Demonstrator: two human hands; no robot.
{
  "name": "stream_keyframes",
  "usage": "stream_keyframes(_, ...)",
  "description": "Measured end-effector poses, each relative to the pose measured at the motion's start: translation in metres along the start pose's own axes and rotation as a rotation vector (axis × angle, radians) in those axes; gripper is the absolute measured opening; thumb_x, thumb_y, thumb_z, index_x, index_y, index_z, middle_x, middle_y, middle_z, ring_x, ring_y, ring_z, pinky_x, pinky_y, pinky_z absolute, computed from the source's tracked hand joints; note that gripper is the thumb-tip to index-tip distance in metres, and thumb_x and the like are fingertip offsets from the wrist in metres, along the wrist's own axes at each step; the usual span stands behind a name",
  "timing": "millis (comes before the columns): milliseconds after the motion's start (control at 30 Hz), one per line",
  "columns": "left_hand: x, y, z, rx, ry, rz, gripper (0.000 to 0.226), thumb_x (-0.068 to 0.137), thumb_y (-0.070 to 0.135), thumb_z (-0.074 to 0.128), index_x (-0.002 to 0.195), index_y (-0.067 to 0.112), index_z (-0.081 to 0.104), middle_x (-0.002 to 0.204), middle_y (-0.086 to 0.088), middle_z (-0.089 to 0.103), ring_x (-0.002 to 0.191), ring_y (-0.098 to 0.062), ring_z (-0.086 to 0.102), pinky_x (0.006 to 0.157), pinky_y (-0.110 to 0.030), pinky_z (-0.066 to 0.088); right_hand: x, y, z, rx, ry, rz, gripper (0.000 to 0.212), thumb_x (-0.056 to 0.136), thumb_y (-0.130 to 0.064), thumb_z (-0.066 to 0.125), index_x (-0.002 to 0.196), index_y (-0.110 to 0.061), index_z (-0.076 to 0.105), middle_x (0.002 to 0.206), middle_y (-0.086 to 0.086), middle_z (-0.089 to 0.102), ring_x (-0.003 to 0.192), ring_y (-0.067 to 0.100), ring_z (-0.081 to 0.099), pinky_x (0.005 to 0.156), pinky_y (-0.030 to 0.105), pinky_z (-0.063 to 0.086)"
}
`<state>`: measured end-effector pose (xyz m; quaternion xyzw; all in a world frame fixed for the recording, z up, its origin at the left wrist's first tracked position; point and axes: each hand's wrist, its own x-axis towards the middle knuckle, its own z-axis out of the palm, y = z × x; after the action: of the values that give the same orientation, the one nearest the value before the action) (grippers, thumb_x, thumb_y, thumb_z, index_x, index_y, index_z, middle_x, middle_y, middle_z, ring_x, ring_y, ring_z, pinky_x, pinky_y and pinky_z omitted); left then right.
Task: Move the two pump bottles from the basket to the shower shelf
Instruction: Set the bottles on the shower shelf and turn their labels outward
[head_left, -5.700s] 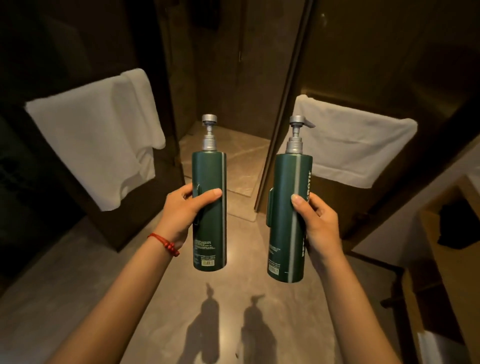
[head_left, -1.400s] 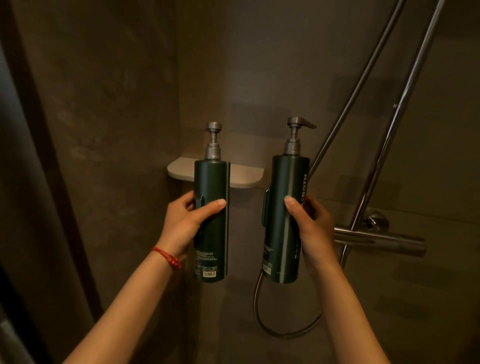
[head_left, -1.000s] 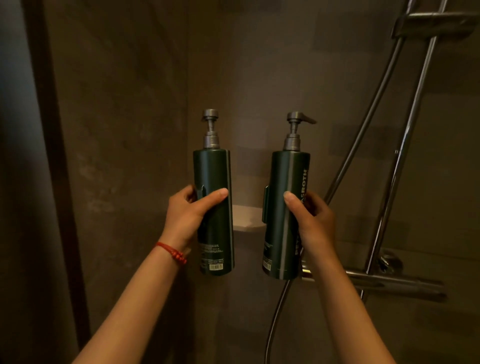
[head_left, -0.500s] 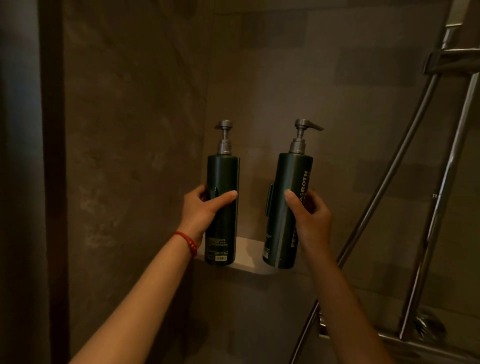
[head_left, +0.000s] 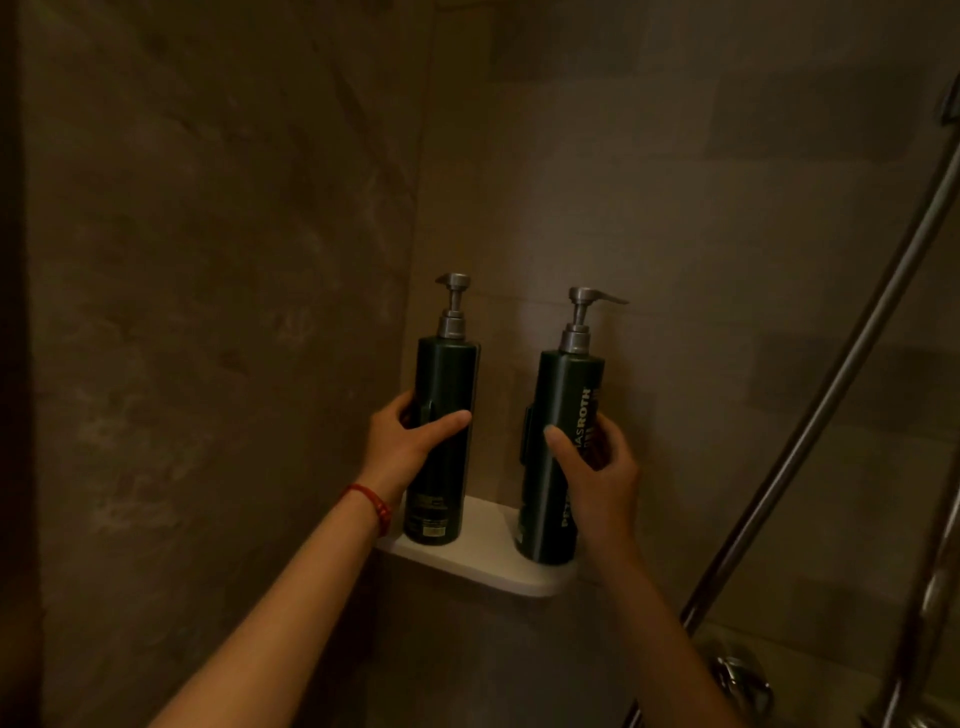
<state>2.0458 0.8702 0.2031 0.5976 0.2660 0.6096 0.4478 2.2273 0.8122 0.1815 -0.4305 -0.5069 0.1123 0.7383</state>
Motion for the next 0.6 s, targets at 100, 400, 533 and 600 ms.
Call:
stream_keyframes(100, 0.004, -0.004, -0.001, -0.011, -0.004, 0.017, 0.03, 0.062, 0.028, 0.076, 0.084, 0.04, 0.058, 0.091, 0.01, 0.063, 0.071, 0.006, 0.064, 0.048, -0.01, 0.047, 0.001, 0.006, 0.002, -0.006, 0.005, -0.008, 0.055, 0.068, -0.035, 0.073, 0.118, -0.026, 0.051, 0.102, -0.012, 0.062, 0.086, -0.001, 0.063, 0.059, 0.013, 0.052)
stream_keyframes(400, 0.003, -0.011, -0.009, -0.024, -0.087, 0.013, 0.053, 0.054, 0.038, 0.072, 0.102, 0.038, 0.049, 0.101, 0.015, 0.056, 0.089, 0.0, 0.056, 0.059, -0.014, 0.048, 0.001, 0.01, 0.002, -0.015, -0.011, -0.015, 0.067, 0.066, -0.045, 0.069, 0.126, -0.025, 0.047, 0.103, -0.017, 0.059, 0.089, -0.002, 0.061, 0.063, 0.015, 0.049)
stream_keyframes(533, -0.001, -0.027, -0.03, -0.044, -0.172, -0.045, 0.059, 0.054, 0.03, 0.072, 0.106, 0.042, 0.046, 0.107, 0.018, 0.052, 0.096, 0.001, 0.052, 0.072, -0.019, 0.046, -0.004, 0.011, -0.006, 0.012, -0.086, 0.001, 0.071, 0.059, -0.053, 0.066, 0.124, -0.032, 0.046, 0.103, -0.02, 0.059, 0.088, -0.013, 0.06, 0.06, 0.009, 0.051)
stream_keyframes(600, -0.004, -0.036, -0.036, -0.029, -0.196, -0.079, 0.062, 0.058, 0.019, 0.073, 0.111, 0.037, 0.046, 0.108, 0.017, 0.052, 0.099, -0.001, 0.051, 0.076, -0.019, 0.045, -0.008, 0.016, -0.01, 0.016, -0.114, 0.032, 0.068, 0.059, -0.051, 0.067, 0.121, -0.036, 0.045, 0.103, -0.023, 0.058, 0.087, -0.016, 0.058, 0.059, 0.007, 0.049)
